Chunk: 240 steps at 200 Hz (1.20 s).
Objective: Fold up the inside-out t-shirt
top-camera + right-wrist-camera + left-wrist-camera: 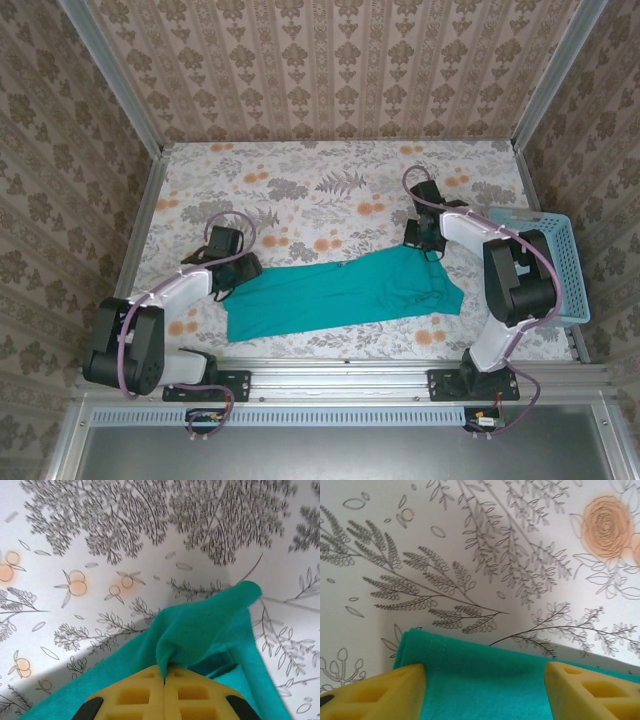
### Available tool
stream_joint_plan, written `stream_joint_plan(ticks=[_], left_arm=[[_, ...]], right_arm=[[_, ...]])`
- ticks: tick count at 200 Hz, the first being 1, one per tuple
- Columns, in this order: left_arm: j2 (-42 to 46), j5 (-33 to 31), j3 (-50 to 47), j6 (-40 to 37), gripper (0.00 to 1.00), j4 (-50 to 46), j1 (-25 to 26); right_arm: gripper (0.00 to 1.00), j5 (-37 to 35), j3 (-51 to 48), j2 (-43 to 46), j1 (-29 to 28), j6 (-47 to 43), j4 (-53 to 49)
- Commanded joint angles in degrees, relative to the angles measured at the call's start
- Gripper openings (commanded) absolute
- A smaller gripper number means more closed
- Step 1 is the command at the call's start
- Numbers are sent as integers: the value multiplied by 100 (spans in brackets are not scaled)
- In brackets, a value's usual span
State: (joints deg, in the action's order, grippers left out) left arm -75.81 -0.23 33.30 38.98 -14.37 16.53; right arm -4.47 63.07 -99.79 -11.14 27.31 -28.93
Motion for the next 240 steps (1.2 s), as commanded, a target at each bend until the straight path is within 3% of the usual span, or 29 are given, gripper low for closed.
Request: stream_joint_plan(ticks=[1, 96, 127, 150, 174, 208, 240], left_arm=[[-48, 19, -198, 90, 65, 103, -102], [-265, -63, -386, 92, 65, 322, -304], [-304, -21, -265, 10, 65, 277, -323], [-264, 45, 65, -139, 65, -21, -392], [-102, 60, 469, -322, 68, -373, -466], [228, -115, 938, -519, 72, -1074, -452], [470, -157, 596, -312, 70, -1211, -467]], right_arm=[[2, -296, 379, 125, 139, -118, -223], [1, -148, 932, -410, 507, -116, -322], [13, 35, 1260, -811, 507, -190, -373], [32, 16, 1315, -856, 512, -222, -447], [44, -155, 1144, -497, 475, -285, -547], [51, -301, 491, 385, 132, -335, -540], [52, -362, -291, 1071, -278, -184, -382]])
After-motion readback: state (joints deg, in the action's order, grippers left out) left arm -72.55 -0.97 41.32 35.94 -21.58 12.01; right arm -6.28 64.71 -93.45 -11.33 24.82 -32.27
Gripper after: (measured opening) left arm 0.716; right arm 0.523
